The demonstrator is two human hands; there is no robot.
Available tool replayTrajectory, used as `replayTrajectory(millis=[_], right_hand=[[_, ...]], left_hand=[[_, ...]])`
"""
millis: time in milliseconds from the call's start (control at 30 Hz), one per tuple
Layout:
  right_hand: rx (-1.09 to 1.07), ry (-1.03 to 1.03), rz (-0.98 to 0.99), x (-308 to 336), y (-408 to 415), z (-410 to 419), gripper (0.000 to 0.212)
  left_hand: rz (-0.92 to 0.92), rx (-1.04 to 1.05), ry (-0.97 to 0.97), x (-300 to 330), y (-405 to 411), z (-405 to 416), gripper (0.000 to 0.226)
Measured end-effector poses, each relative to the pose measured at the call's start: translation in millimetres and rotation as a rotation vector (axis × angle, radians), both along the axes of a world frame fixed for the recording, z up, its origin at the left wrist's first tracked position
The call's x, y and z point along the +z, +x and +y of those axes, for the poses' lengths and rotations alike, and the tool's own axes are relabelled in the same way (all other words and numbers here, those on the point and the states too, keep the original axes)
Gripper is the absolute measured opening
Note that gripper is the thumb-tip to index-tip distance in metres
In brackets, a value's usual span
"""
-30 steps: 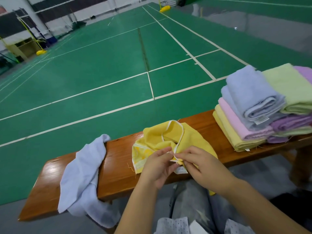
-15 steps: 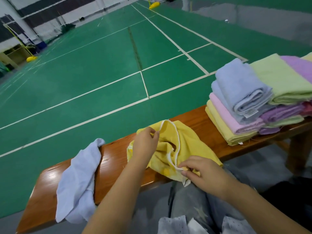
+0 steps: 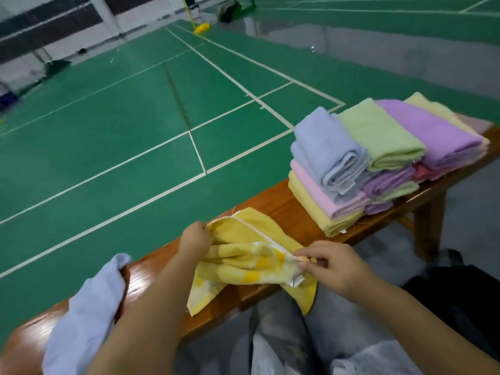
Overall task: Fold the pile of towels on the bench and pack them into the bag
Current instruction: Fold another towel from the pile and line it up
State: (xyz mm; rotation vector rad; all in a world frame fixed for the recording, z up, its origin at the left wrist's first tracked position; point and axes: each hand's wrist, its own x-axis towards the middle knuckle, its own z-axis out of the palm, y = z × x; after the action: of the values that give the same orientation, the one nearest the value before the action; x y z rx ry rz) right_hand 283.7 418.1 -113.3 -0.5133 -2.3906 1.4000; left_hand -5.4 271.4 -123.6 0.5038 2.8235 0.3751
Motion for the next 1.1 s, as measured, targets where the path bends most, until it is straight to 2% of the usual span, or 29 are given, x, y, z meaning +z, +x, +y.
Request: replayTrajectory(millis=[133, 267, 433, 500, 600, 633, 700, 800, 900, 1100], right_hand=[[-0.086, -0.155, -0.027, 26, -9, 15, 0.018], [-0.114, -0.201, 0.063, 82, -33, 32, 0.016], [-0.053, -0.265, 0.272, 163, -77, 37, 0.019], [-0.028, -0.295, 0.366, 194, -90, 36, 0.019], [-0.026, -0.251, 0.445, 228, -102, 35, 0.018], [-0.030, -0.225, 0.445, 234, -104, 36, 0.018], [-0.038, -0.168, 0.435, 241, -107, 39, 0.017], [-0.059, -0.169, 0.444, 244, -109, 42, 0.016], [-0.046, -0.220, 0.479, 249, -106, 44, 0.013], [-0.006, -0.177, 0.443, 255, -94, 57, 0.009]], left_hand=[[-0.248, 0.178, 0.481, 35, -10, -39, 0.017], [-0.156, 0.267, 0.797, 105, -16, -90, 0.029], [0.016, 0.182, 0.954, 203, -6, -131, 0.035], [0.092, 0.133, 0.949, 237, 0, -142, 0.043], [0.265, 0.040, 0.827, 275, 10, -153, 0.061], [0.334, 0.009, 0.752, 283, 13, -154, 0.060], [0.451, -0.043, 0.590, 293, 23, -157, 0.042], [0.510, -0.137, 0.417, 294, 31, -165, 0.030], [0.508, -0.238, 0.353, 291, 31, -179, 0.012], [0.682, -0.341, 0.328, 282, 28, -195, 0.017]])
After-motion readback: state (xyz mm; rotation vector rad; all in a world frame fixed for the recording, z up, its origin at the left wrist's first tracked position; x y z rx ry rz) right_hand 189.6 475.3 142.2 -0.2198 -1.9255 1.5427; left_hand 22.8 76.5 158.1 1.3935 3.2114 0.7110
